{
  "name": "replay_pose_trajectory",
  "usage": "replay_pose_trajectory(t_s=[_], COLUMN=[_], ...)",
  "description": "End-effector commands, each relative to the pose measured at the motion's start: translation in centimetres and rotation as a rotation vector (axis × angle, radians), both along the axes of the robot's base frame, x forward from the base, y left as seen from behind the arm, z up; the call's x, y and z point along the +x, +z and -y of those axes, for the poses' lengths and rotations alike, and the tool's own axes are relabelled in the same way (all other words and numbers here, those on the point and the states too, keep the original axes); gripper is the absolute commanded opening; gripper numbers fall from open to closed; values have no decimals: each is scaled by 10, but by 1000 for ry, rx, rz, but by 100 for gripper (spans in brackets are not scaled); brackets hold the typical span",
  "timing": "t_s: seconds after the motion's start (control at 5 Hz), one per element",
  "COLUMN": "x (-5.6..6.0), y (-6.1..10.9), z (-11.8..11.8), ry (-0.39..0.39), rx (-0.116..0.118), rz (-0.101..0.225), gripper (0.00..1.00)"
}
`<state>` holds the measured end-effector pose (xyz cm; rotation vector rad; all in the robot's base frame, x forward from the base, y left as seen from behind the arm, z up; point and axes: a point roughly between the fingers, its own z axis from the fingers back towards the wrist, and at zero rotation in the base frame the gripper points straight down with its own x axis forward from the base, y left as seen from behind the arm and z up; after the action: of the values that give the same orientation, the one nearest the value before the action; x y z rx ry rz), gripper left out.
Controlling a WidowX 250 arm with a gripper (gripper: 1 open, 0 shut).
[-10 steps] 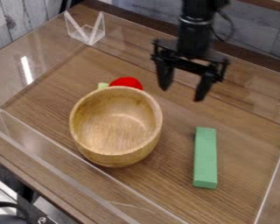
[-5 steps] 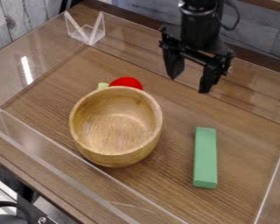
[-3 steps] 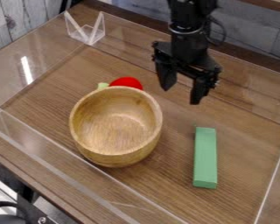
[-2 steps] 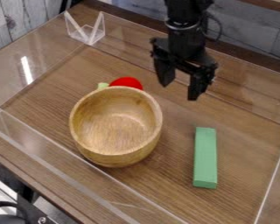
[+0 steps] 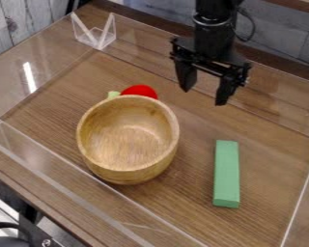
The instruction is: Move the red fruit to the left
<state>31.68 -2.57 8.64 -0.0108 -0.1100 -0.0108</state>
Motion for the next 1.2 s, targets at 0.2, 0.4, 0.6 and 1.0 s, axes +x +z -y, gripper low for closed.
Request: replay_pose_trajectory(t_s=[0.2,0.4,0.6,1.0], x=[4,1,11,22], y=[20,17,14,6], z=[-7,-10,-10,-5], ry=[112,122,161,187], rx=[1,-9,-27,-32], rz=[62,64,65,64], gripper=[100,100,100,100])
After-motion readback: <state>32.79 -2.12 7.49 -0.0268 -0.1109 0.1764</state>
